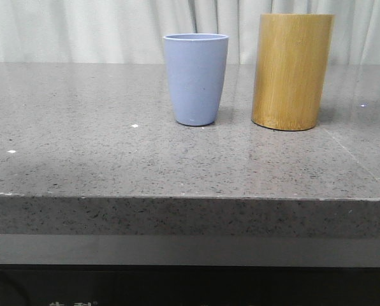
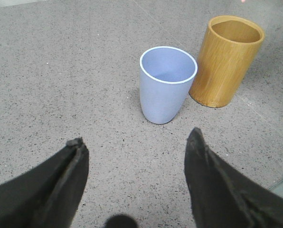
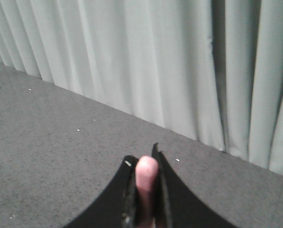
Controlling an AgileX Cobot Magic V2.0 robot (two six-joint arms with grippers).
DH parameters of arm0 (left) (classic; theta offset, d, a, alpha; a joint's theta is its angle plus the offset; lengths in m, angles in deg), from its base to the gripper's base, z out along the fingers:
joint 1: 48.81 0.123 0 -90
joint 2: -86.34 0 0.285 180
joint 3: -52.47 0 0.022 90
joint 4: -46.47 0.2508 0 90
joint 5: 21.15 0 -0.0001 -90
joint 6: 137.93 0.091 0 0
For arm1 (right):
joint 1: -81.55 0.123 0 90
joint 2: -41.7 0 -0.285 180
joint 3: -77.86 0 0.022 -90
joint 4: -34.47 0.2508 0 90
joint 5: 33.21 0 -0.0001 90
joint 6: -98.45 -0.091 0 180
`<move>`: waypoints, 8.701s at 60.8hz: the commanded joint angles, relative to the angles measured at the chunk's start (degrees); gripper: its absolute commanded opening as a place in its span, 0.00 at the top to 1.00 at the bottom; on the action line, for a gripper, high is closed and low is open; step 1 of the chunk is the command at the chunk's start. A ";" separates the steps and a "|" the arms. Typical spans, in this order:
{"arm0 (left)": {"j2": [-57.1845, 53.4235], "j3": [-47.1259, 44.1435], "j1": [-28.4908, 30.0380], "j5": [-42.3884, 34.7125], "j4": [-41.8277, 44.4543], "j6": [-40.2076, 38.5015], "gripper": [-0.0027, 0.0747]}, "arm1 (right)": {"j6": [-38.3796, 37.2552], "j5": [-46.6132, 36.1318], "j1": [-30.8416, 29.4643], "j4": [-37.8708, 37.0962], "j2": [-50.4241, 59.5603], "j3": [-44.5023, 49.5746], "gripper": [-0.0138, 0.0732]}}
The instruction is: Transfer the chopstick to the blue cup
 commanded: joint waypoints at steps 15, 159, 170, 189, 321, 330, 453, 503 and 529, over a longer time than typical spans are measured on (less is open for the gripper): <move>-0.86 1.66 0.05 -4.25 -0.61 -0.58 0.39 | 3.43 -6.91 10.77 2.01 -1.11 -1.87 0.92; 4.50 1.66 0.05 -4.91 -0.17 -0.58 0.39 | -26.87 2.90 10.47 -38.31 29.25 31.76 0.32; 4.50 1.66 0.05 -4.91 -0.17 -0.58 0.39 | -26.87 -3.95 10.52 -37.78 36.39 41.31 0.32; 4.50 1.66 0.05 -4.91 -0.17 -0.58 0.39 | -26.87 -11.46 10.52 -37.05 42.98 50.63 0.37; -55.10 -52.69 31.92 -28.51 -2.57 -0.37 0.99 | -26.81 -10.99 10.52 -37.05 43.03 50.64 0.92; -55.00 -52.69 31.92 -28.97 -2.47 -0.37 0.99 | -26.81 -10.97 10.52 -37.05 42.97 50.64 0.92; -54.90 -52.69 31.92 -29.55 1.02 -0.15 0.99 | -26.76 -36.66 -7.69 -36.39 70.94 87.48 0.92; -54.90 -52.69 31.92 -29.55 1.02 -0.15 0.99 | -26.75 -37.26 -8.14 -35.11 82.85 100.32 0.92; -54.90 -52.69 31.92 -29.55 1.02 -0.15 0.99 | -37.74 -44.27 -8.14 -45.53 82.91 100.32 0.92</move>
